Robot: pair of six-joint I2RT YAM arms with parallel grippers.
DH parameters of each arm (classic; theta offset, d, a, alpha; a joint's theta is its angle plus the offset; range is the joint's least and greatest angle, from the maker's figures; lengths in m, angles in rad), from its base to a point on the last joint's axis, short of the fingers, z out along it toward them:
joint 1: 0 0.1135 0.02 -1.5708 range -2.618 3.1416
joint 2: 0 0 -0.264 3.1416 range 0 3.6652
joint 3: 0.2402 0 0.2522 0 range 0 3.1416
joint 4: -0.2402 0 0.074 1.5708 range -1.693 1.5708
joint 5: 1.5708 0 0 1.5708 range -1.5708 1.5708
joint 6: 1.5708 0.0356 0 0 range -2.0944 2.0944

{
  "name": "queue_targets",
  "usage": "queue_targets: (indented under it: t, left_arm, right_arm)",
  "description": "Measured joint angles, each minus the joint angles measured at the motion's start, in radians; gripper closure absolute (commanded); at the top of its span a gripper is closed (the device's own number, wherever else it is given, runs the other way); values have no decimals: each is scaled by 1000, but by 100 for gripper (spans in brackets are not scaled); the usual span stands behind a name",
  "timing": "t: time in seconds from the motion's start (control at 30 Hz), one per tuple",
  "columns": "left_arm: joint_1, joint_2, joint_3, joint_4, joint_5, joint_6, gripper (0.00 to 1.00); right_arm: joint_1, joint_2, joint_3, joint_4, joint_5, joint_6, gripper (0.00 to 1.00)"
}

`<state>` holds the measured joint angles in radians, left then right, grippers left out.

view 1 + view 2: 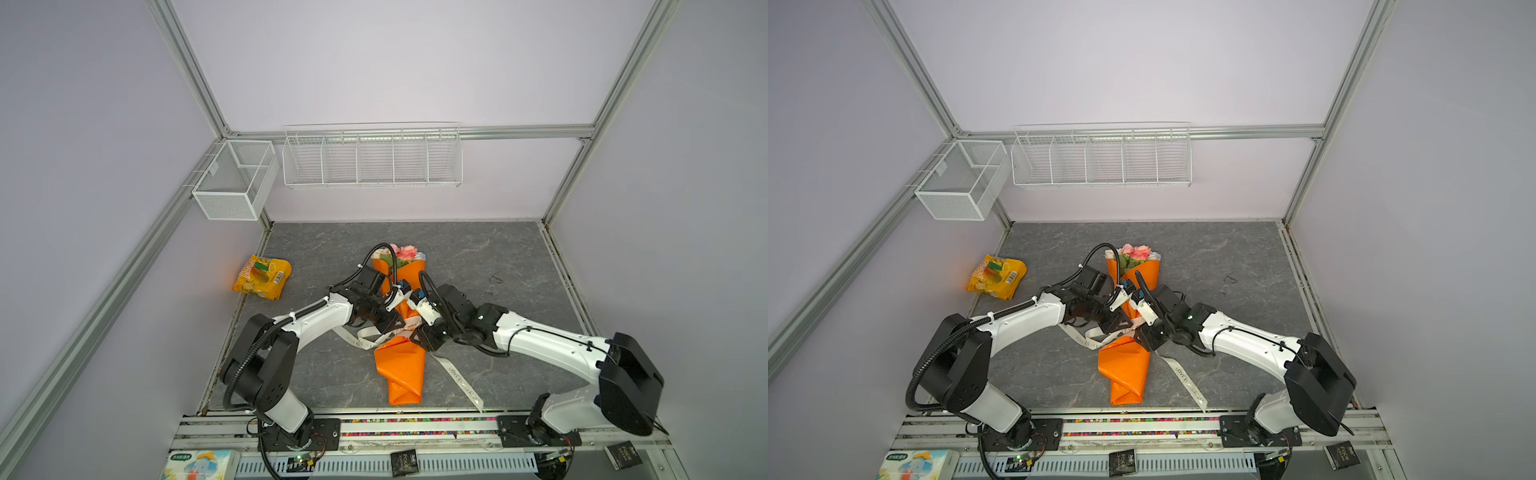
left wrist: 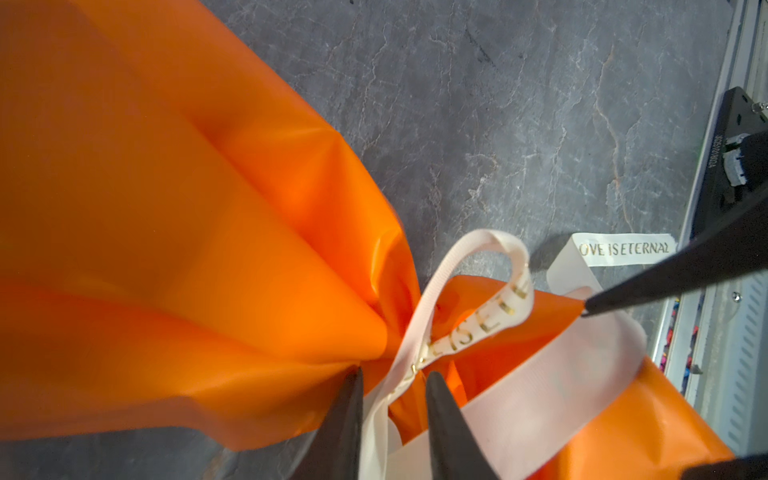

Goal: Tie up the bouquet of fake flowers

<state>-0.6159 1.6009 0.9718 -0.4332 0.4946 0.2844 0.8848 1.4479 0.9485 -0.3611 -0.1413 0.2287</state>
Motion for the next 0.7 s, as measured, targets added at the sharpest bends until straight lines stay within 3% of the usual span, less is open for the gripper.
queue_targets:
  t: [0.27, 0.7]
  left_arm:
    - [0, -1, 0, -11, 2, 21, 99]
    - [0, -79, -34, 35, 27, -14, 100]
  right_arm:
    - [0, 17, 15, 1, -6, -3, 47]
    - [4, 36, 22, 62, 11, -111, 46]
